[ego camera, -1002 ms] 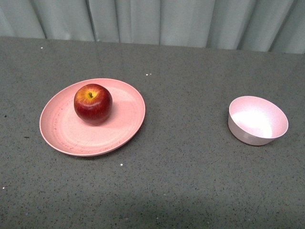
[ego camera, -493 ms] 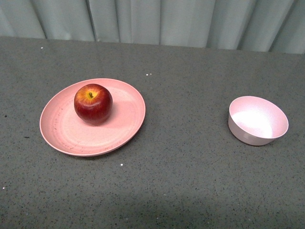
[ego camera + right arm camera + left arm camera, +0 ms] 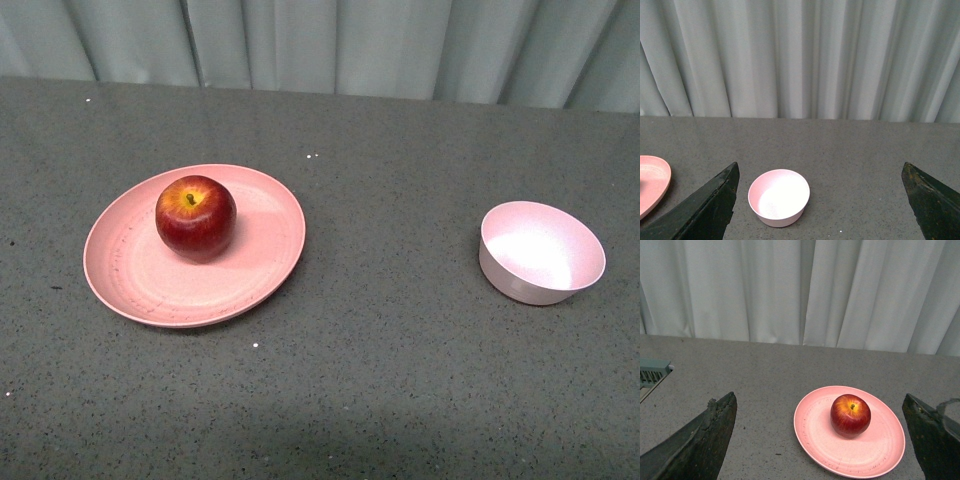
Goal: Move apple from plate to bowl
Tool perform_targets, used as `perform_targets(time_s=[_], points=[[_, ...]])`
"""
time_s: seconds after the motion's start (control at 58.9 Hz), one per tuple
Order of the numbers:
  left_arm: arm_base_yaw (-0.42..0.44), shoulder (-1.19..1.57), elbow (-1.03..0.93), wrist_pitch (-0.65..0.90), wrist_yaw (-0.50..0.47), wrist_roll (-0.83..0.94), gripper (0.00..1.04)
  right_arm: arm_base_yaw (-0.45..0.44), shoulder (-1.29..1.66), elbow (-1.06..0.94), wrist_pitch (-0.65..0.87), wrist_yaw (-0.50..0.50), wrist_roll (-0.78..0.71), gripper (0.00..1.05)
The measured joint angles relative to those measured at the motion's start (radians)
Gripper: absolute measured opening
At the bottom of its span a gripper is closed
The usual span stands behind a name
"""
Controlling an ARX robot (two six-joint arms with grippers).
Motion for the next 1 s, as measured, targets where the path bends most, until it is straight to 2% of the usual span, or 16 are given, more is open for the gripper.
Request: perform_targets(time_s=[0.408,0.442,0.476,0.509,0.798,1.002], points=[[0.000,0.000,0.000,0.000,0.000,0.000,0.98,0.000,0.000,0.000,0.000,0.003,-0.002,0.95],[0.000,0.000,0.000,0.000,0.000,0.000,0.98,0.012,0.003,0.000,0.015,0.037,-0.018,0.95],[0.000,0.000,0.000,0.000,0.000,0.000,0.98,0.024,0.023,0.000,0.047,0.116,-0.056,0.95],[0.000,0.000,0.000,0.000,-0.001,0.000,0.98,0.027,0.051,0.000,0.069,0.138,-0.077,0.95],[0.000,0.000,0.000,0.000,0.000,0.000,0.98,0.000,0.831,0.178,0.493,-0.021,-0.096,0.95],[0.000,0.000,0.000,0.000,0.000,0.000,0.98,0.013,1.312,0.396,0.481,-0.085,-0.026,0.95]])
